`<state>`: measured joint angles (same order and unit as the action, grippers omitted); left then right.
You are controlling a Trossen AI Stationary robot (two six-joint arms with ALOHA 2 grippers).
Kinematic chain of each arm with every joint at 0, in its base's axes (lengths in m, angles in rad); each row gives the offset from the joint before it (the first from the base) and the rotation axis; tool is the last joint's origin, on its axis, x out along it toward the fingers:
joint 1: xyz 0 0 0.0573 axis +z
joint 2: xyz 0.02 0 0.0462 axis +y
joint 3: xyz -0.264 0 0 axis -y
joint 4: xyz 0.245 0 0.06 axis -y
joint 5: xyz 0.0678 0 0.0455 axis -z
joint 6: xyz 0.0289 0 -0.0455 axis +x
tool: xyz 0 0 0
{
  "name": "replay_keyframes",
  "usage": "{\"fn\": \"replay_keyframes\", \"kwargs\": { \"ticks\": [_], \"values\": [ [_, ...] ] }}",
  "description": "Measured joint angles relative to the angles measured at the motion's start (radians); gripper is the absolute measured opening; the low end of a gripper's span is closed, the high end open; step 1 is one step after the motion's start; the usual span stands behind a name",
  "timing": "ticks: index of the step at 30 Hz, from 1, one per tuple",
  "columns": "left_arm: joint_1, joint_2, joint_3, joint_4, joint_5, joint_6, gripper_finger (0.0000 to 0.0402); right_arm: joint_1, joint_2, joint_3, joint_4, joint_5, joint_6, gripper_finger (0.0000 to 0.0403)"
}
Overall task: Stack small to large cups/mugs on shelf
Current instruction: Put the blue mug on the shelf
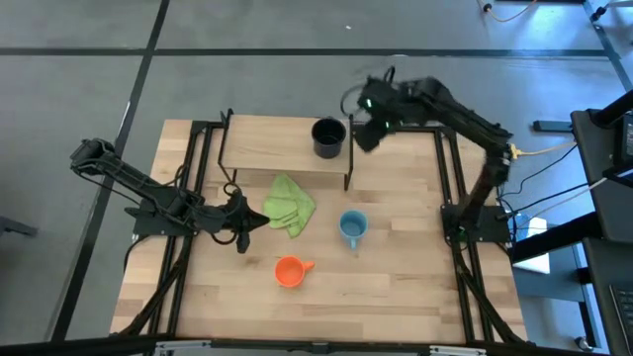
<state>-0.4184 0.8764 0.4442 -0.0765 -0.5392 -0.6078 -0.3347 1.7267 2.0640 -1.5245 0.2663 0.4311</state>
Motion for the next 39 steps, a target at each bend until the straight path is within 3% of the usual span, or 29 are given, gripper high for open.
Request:
{"fn": "replay_keyframes", "kwargs": {
  "ticks": [2, 8, 12, 15, 24, 39],
  "values": [
    [0.008, 0.000, 0.000, 0.003, 0.002, 0.009, 0.0027, 0.050, -0.061, -0.107, 0.020, -0.066, 0.078, 0.0110],
    [0.019, 0.000, 0.000, 0.002, 0.058, 0.016, 0.0027, 0.170, -0.220, -0.536, 0.057, -0.107, 0.318, 0.0110],
    [0.019, 0.000, 0.000, -0.001, 0.094, 0.016, 0.0027, 0.234, -0.321, -0.767, 0.297, -0.194, 0.473, 0.0110],
    [0.019, 0.000, 0.000, -0.003, 0.115, 0.016, 0.0027, 0.270, -0.368, -0.863, 0.475, -0.236, 0.567, 0.0110],
    [0.019, 0.000, 0.000, -0.009, 0.141, 0.015, 0.0027, 0.383, -0.339, -1.008, 0.674, -0.293, 0.738, 0.0110],
    [0.019, 0.000, 0.000, -0.020, 0.141, 0.013, 0.0027, 0.438, -0.236, -0.988, 0.698, -0.260, 0.792, 0.0110]
  ]
}}
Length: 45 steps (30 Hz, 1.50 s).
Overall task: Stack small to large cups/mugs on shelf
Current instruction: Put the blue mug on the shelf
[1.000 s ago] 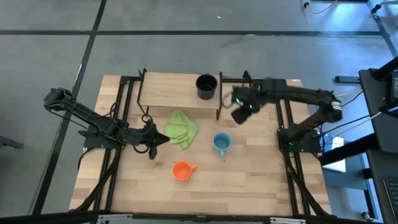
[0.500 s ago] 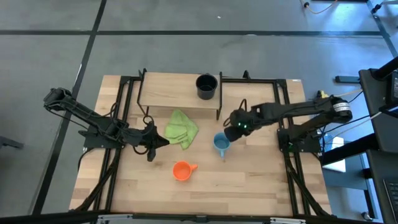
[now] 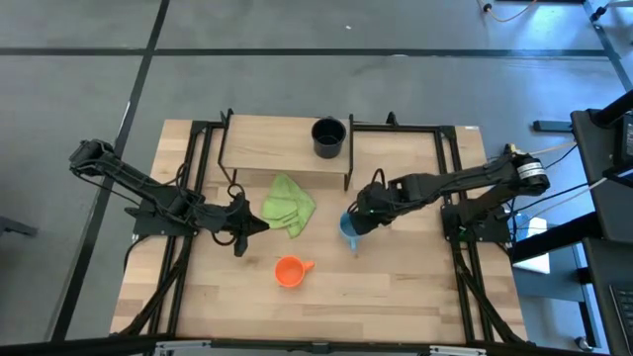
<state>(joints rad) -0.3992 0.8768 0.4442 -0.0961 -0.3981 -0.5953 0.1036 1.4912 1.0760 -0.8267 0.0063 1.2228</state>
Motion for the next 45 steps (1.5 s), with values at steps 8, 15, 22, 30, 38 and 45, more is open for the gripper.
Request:
{"fn": "replay_keyframes", "kwargs": {
  "ticks": [8, 15, 22, 30, 38, 45],
  "values": [
    [0.000, 0.000, 0.000, 0.000, 0.000, 0.001, 0.0027, 0.000, 0.046, 0.002, 0.037, -0.001, 0.005, 0.0110],
    [0.000, 0.000, 0.000, -0.001, 0.000, 0.003, 0.0027, 0.000, 0.084, 0.001, 0.046, 0.001, 0.005, 0.0110],
    [0.000, 0.000, 0.000, -0.005, 0.000, 0.003, 0.0027, 0.000, 0.096, 0.001, 0.042, 0.042, 0.002, 0.0103],
    [0.000, 0.000, 0.000, -0.008, 0.000, 0.004, 0.0027, 0.000, 0.098, 0.002, 0.043, 0.067, -0.033, 0.0020],
    [0.000, 0.000, 0.000, -0.008, -0.003, 0.004, 0.0027, 0.000, 0.099, 0.002, 0.046, 0.065, -0.024, 0.0034],
    [0.000, 0.000, 0.000, -0.008, -0.004, 0.004, 0.0027, 0.000, 0.099, 0.002, 0.046, 0.064, -0.025, 0.0020]
  ]
}}
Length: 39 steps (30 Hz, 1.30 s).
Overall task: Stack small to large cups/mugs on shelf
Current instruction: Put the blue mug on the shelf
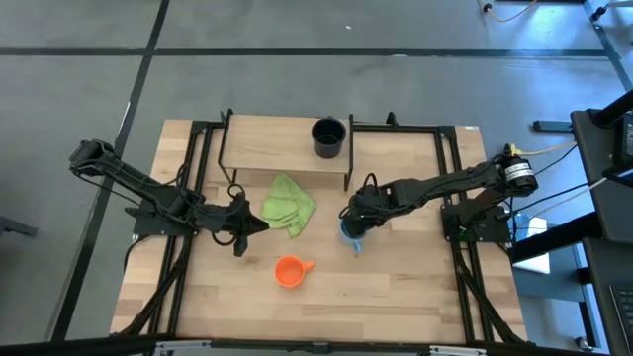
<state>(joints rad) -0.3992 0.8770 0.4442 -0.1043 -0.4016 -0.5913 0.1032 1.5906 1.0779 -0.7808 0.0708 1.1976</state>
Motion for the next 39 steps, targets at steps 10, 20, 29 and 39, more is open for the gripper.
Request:
{"fn": "replay_keyframes", "kwargs": {
  "ticks": [10, 20, 29, 39],
  "values": [
    [0.000, 0.000, 0.000, 0.000, -0.019, 0.001, 0.0027, 0.000, 0.004, 0.066, 0.049, -0.012, -0.008, 0.0020],
    [0.000, 0.000, 0.000, 0.000, -0.027, 0.001, 0.0027, -0.035, 0.041, 0.328, -0.031, 0.045, -0.175, 0.0020],
    [0.015, -0.006, 0.000, 0.011, -0.042, 0.000, 0.0027, -0.088, 0.237, 0.604, -0.150, 0.018, -0.416, 0.0020],
    [0.213, -0.227, 0.085, -0.113, -0.036, 0.128, 0.0027, -0.170, 0.334, 0.879, -0.254, 0.029, -0.588, 0.0020]
  ]
}}
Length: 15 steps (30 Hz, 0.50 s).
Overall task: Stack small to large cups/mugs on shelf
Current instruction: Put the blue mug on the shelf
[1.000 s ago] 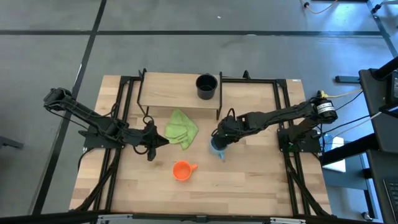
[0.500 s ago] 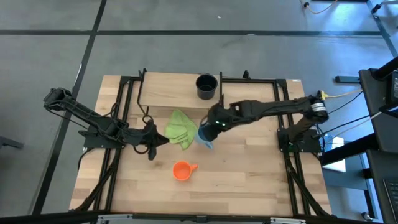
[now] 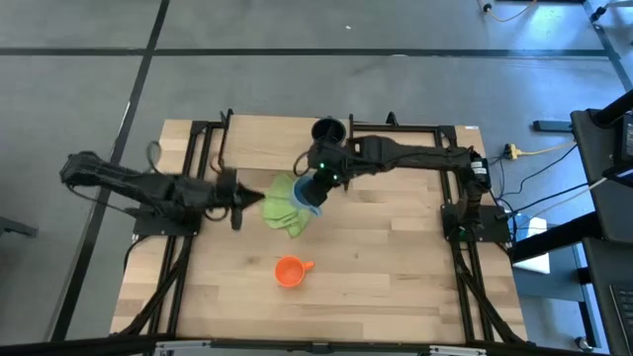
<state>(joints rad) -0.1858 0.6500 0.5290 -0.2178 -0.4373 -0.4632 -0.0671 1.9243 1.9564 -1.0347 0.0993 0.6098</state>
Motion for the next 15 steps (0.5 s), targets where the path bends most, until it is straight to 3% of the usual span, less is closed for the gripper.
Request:
{"fn": "replay_keyframes", "kwargs": {
  "ticks": [6, 15],
  "values": [
    [0.225, -0.025, 0.218, -0.259, 0.068, 0.248, 0.0027, -0.046, 0.078, 0.134, 0.000, -0.002, -0.088, 0.0020],
    [0.639, 0.068, 0.316, -0.245, 0.387, 0.484, 0.0027, -0.077, 0.186, 0.346, -0.027, -0.004, -0.170, 0.0020]
  ]
}}
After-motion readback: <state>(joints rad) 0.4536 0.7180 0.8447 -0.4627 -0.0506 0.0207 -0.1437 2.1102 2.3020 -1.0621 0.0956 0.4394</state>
